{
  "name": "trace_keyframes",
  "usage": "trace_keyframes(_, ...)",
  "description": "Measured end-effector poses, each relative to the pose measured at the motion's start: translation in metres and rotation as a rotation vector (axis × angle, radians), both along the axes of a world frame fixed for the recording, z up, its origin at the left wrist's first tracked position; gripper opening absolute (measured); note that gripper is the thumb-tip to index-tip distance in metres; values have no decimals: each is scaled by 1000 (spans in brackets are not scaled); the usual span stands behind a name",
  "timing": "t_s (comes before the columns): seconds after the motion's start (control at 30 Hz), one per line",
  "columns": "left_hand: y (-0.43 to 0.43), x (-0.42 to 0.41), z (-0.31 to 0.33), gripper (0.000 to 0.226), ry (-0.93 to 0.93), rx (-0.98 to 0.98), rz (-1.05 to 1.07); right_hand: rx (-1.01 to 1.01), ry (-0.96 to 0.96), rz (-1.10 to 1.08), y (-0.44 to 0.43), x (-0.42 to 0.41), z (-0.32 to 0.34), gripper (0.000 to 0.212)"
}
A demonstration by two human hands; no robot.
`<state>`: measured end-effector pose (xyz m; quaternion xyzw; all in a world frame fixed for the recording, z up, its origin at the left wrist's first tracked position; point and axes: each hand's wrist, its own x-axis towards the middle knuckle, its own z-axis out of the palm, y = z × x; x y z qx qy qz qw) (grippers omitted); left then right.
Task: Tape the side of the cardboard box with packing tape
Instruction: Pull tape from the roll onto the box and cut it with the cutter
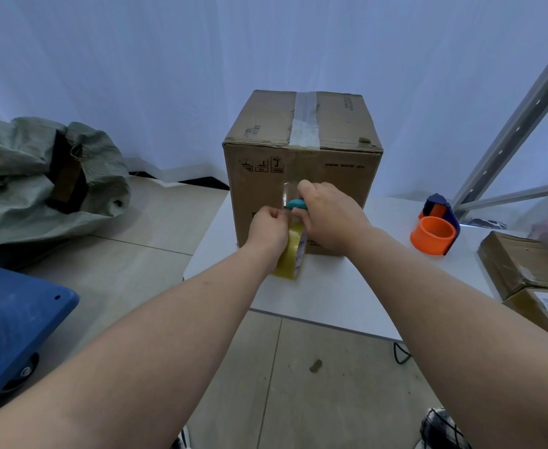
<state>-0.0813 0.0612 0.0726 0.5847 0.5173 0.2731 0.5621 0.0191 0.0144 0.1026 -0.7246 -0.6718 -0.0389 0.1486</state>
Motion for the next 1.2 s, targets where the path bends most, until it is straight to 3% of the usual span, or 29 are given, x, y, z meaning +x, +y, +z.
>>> trace_keyframes(0.27, 2, 3, -3, 26, 33, -11, 6, 18, -34, -8, 7, -2, -7, 20)
trace_keyframes(1.0, 1, -3, -1, 11, 79, 105, -63, -28, 44, -39, 0, 5, -1, 16)
trace_keyframes(1.2, 2, -3, -1, 12, 182, 184, -40, -19, 25, -19, 2, 2, 0, 16)
